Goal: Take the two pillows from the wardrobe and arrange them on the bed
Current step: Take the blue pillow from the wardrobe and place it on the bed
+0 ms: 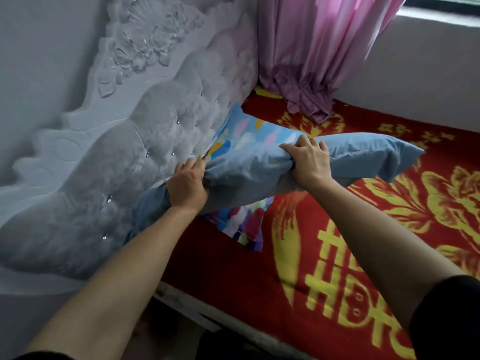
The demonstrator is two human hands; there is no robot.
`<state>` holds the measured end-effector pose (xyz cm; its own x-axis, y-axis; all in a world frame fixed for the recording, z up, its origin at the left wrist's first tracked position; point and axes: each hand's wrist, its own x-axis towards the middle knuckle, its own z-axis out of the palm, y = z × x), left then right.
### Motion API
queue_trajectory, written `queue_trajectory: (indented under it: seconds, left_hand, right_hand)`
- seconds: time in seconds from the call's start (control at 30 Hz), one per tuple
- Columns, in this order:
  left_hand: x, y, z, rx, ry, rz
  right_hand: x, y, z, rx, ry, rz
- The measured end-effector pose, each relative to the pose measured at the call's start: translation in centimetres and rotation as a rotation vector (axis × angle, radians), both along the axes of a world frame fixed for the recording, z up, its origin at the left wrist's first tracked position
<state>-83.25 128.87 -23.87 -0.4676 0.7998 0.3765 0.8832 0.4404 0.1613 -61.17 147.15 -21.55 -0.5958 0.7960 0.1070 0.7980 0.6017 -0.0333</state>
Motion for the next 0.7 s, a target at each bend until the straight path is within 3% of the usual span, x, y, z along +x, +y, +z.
queue_trajectory:
  seconds: [0.23,0.33,0.43,0.53,0.7]
  left_hand:
    - [-8.4,6.5,-0.3,0.090,-0.037,0.055]
    - [-7.7,8.6,-1.9,0.074,-0.111,0.051]
    - [-4.4,10.3,-5.8,-0.129,-0.327,0.016]
    - [-1.5,11.1,-12.1,-0.334,-0.516,-0.058]
    - [-1.8,9.9,-21.8,-0.673,-0.634,-0.023]
  right_hand:
    - [-10.5,6.7,-0.4,0.099,0.089,-0.066]
    - [-13.1,8.2,-2.8,0.036,0.291,-0.315]
    - [-13.9,8.8,-7.9,-0.381,0.661,-0.677]
    - [-12.9,8.9,-14.5,-0.996,0.849,-0.725]
    - [-6.1,6.5,-24.3,-1.107,0.661,-0.942]
